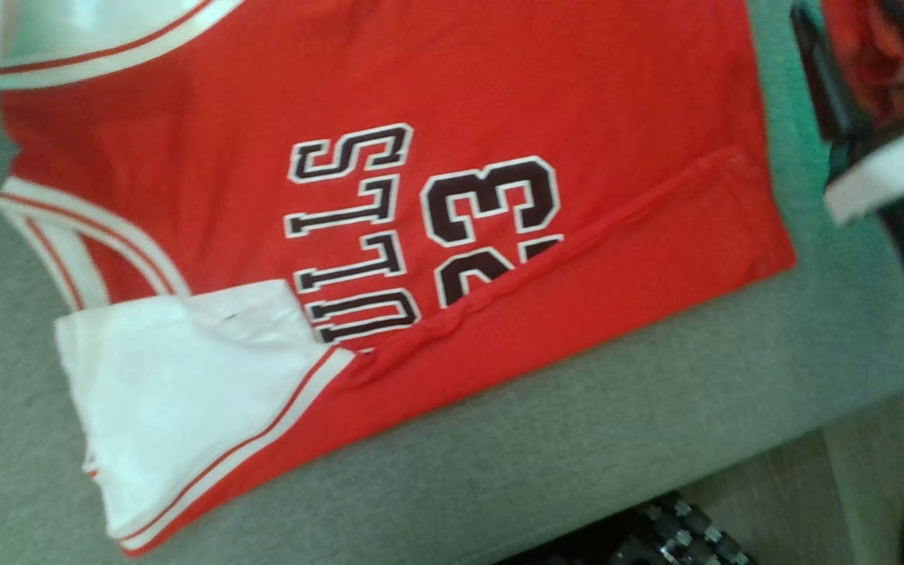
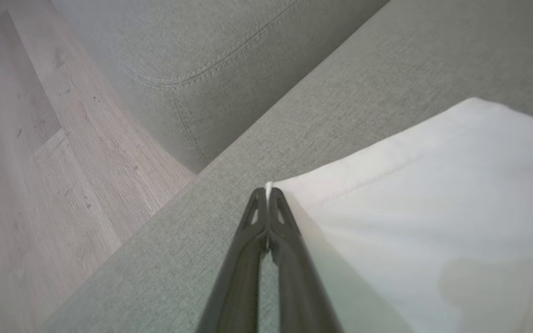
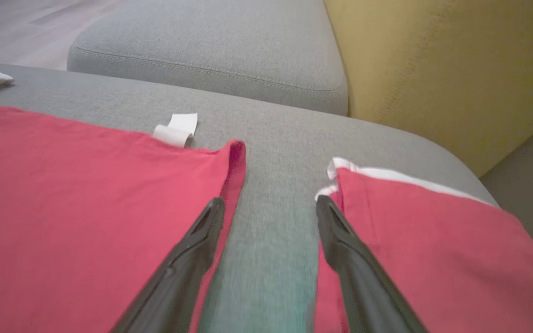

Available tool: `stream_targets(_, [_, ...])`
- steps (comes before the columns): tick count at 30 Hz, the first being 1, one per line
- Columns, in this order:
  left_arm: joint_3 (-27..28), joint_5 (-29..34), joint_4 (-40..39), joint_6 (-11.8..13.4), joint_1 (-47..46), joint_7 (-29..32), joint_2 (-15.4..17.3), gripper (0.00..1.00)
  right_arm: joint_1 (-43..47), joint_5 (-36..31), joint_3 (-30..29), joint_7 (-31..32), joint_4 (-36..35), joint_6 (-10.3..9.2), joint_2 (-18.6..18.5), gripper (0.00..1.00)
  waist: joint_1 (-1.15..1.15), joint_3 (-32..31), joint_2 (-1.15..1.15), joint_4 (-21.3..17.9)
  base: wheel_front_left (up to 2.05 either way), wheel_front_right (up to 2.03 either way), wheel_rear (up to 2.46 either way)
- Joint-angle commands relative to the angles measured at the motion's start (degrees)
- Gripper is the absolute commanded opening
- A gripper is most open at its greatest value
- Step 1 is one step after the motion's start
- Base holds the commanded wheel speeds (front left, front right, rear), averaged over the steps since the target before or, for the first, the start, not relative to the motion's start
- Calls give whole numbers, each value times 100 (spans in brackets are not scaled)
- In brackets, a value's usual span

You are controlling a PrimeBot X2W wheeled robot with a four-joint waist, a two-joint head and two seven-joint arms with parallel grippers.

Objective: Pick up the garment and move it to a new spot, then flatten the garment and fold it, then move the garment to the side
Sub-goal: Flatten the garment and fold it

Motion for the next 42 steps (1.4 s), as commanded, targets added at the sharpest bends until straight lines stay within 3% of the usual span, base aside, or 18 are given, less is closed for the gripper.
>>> stream_targets(1, [202,66,-132,34,-342,-57,124,0,-58,4,43,127,-48,-5,-144,100,0,-28,0,167,0,0,0])
stream_targets(8, [20,101,-278,18,-572,-283,-130,0,-1173,232,408,869,749,-5,-149,100,0,47,0,640,0,0,0])
stream_targets(16, [-180,58,-335,11,-708,-495,-231,0,-1870,236,779,1042,1810,-5,-286,100,0,93,0,992,0,0,0])
stream_targets(18, [-227,34,-322,10,-714,-540,-236,0,-1947,272,889,1105,1999,-5,-309,84,0,81,0,1049,0,0,0])
stream_targets(21, [-287,-15,-299,9,-712,-603,-256,0,-2014,435,1092,1275,2191,-5,-352,77,0,55,0,1126,0,0,0])
stream_targets(24, [-336,-79,-270,9,-701,-663,-271,0,-2071,646,1311,1382,2233,-5,-425,76,0,32,0,1196,0,0,0])
stream_targets(26, [-367,-121,-247,9,-690,-698,-273,0,-2093,783,1471,1486,2237,-5,-483,68,0,18,0,1239,0,0,0])
stream_targets(28, [-403,-150,-236,9,-691,-737,-265,0,-2132,894,1624,1571,2229,-5,-568,41,0,14,0,1280,0,0,0])
stream_targets(30, [-433,-179,-223,8,-693,-776,-257,0,-2177,978,1787,1616,2202,-5,-656,0,0,10,0,1315,0,0,0])
stream_targets(35, [-492,-222,-173,8,-702,-931,-251,0,-2336,1058,2050,1548,2234,-5,-808,0,0,-14,0,1383,0,0,0])
stream_targets(42, [-431,-21,-65,84,-826,-1522,-212,0,-2687,1002,1801,704,2428,-5,-775,0,0,-71,0,1438,0,0,0])
